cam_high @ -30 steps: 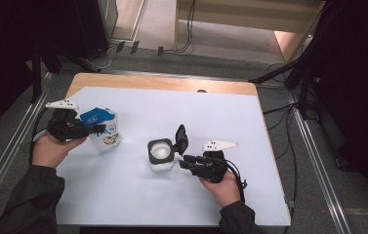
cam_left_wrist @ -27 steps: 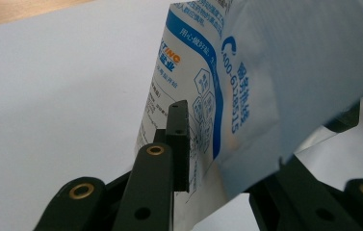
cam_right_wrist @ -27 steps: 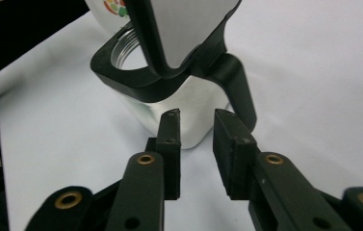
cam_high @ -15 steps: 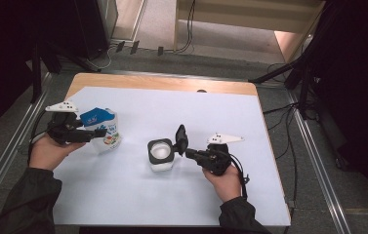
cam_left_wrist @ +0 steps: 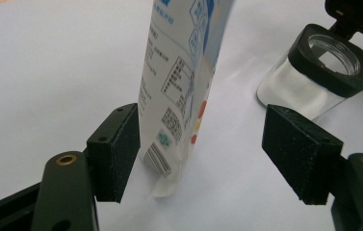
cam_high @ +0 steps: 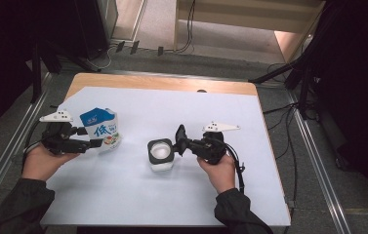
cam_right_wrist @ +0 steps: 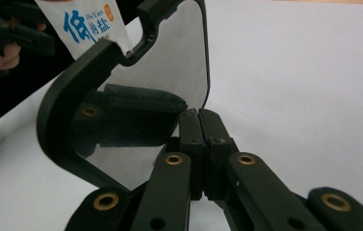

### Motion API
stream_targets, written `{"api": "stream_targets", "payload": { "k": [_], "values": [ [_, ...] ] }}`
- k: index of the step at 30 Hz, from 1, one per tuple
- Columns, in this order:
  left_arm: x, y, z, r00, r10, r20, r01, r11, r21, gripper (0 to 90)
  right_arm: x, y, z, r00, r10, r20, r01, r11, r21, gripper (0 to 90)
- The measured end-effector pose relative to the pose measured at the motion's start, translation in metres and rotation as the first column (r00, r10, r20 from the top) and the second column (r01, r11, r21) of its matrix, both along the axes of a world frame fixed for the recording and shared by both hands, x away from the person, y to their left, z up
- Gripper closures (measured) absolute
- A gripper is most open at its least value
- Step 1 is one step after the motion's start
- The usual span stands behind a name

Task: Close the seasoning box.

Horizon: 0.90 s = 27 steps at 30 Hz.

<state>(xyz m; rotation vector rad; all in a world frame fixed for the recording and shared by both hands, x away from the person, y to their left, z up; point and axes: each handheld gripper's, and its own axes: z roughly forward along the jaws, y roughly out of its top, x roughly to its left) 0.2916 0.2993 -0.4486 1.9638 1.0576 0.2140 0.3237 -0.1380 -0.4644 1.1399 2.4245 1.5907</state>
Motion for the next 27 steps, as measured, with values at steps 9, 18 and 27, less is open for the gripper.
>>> {"api": "stream_targets", "payload": {
  "k": [9, 18, 27],
  "values": [
    [-0.011, 0.006, -0.014, 0.9995, 0.002, -0.032, -0.003, 0.9999, -0.016, 30.7, 0.002, 0.003, 0.003, 1.0000, 0.000, -0.005, 0.000, 1.000, 0.010, 90.0],
    [-0.020, 0.009, -0.022, 0.9991, 0.028, -0.031, -0.029, 0.9994, -0.017, 26.7, 0.006, 0.009, 0.008, 0.9998, 0.017, 0.003, -0.017, 1.000, 0.012, 90.0],
    [-0.026, 0.008, -0.025, 0.9994, 0.031, -0.013, -0.031, 0.9995, 0.001, 27.8, 0.003, 0.023, 0.009, 0.9975, 0.065, 0.026, -0.065, 0.998, -0.009, 86.8]
  ]
}}
